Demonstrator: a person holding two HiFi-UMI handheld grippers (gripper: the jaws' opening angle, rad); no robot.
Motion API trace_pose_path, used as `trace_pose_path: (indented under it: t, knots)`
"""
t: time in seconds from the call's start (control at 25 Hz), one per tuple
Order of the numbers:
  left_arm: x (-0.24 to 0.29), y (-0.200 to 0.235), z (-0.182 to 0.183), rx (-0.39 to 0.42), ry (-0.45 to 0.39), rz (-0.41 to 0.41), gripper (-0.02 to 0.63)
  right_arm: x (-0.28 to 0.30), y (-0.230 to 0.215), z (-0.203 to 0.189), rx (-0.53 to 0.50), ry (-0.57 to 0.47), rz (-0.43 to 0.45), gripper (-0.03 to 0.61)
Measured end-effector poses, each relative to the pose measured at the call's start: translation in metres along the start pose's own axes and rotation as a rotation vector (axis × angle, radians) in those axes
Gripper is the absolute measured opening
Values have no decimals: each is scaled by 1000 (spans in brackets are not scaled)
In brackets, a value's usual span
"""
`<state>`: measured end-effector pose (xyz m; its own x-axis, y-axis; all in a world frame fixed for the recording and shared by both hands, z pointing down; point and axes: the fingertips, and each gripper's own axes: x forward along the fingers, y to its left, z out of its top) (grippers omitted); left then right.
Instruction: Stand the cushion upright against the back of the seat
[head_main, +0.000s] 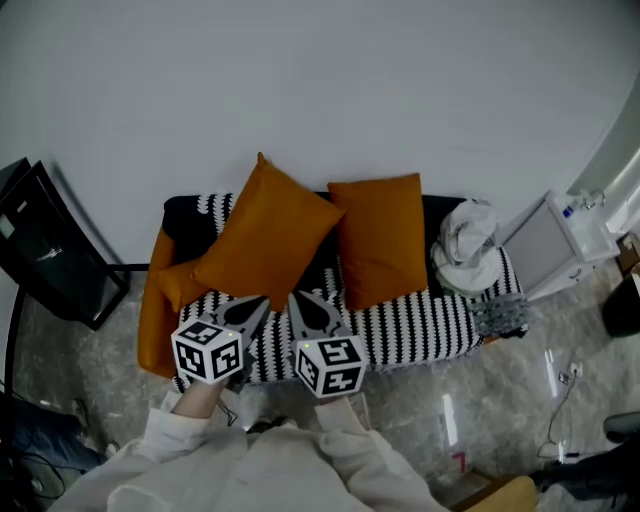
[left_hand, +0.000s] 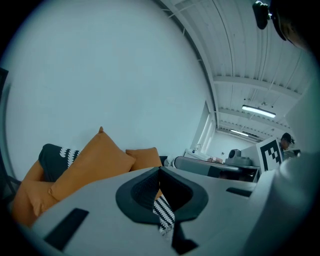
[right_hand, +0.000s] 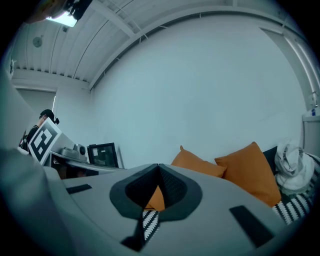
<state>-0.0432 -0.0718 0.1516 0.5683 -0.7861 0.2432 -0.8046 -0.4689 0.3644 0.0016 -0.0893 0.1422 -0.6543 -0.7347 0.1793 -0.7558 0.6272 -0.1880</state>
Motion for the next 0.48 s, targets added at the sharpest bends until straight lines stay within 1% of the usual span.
trace_pose_path:
  t: [0.28, 0.48]
  knots:
    - [-7, -2, -3, 27, -7, 13, 8, -10, 11, -1, -90, 9, -23, 12]
    - [-7, -6, -2, 59, 18, 14, 8, -13, 18, 2, -132, 23, -25, 12]
